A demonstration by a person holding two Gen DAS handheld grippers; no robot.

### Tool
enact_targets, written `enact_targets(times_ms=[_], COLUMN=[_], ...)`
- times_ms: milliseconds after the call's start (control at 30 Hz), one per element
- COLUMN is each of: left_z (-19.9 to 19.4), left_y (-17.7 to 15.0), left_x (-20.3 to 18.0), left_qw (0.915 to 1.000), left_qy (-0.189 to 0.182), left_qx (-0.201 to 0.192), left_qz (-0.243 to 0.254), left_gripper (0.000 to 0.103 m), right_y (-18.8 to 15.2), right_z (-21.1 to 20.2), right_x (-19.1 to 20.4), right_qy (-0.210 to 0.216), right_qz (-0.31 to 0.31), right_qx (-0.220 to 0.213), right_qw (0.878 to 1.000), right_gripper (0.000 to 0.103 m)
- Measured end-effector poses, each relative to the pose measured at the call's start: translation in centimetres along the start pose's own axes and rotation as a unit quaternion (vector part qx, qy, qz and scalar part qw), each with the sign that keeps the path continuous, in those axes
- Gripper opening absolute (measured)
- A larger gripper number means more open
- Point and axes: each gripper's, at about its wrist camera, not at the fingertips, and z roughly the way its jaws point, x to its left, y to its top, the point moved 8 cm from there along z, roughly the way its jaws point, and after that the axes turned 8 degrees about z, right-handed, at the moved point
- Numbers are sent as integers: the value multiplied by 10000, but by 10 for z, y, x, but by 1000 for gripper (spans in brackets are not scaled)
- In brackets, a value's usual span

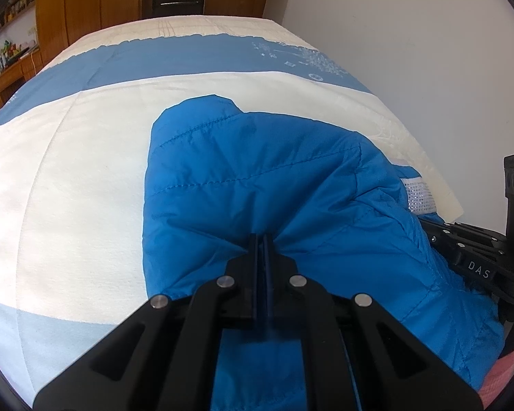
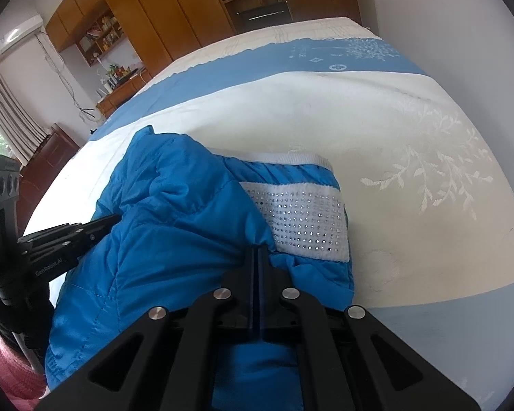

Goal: Fold large clothes

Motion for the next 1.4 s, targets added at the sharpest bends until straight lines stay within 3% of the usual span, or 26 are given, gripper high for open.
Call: enact_targets(times_ms=[333, 400, 467, 600, 700, 800, 867, 1133, 1400], left_z=[-13, -25, -43, -72, -84, -90, -92, -92, -75], left_y=[1, -2, -5, -17, -29, -41, -47, -63, -67], left_x=[-1, 0, 5, 18, 28, 33, 33, 25, 21], left_qw=[9997, 9998, 9996, 9989, 9989, 9989, 9990, 9994, 9978], left_qy=[167, 157, 157, 280, 269, 268, 228, -91, -602], left_qx=[-39, -80, -195, -368, -389, -394, -371, -321, -171], left_qz=[187, 121, 108, 111, 18, -15, -67, -51, -201], left_gripper=[7, 18, 48, 54, 60, 67, 78, 85, 87], right_y=[6, 5, 5, 1, -4, -9, -15, -36, -48], right_z=[-13, -28, -47, -75, -87, -95, -95, -93, -81], right_x=[3, 10, 18, 25, 21, 10, 5, -14, -24], right_qy=[-12, 26, 86, 85, 288, 470, 651, 1284, 1884], right_qz=[22, -60, -145, -281, -116, 179, 348, 885, 1310], right_qx=[-116, -276, -477, -736, -743, -699, -581, -289, 22], right_qw=[9999, 9996, 9987, 9969, 9968, 9963, 9956, 9873, 9733], right_gripper=[3, 15, 34, 43, 46, 56, 62, 80, 89])
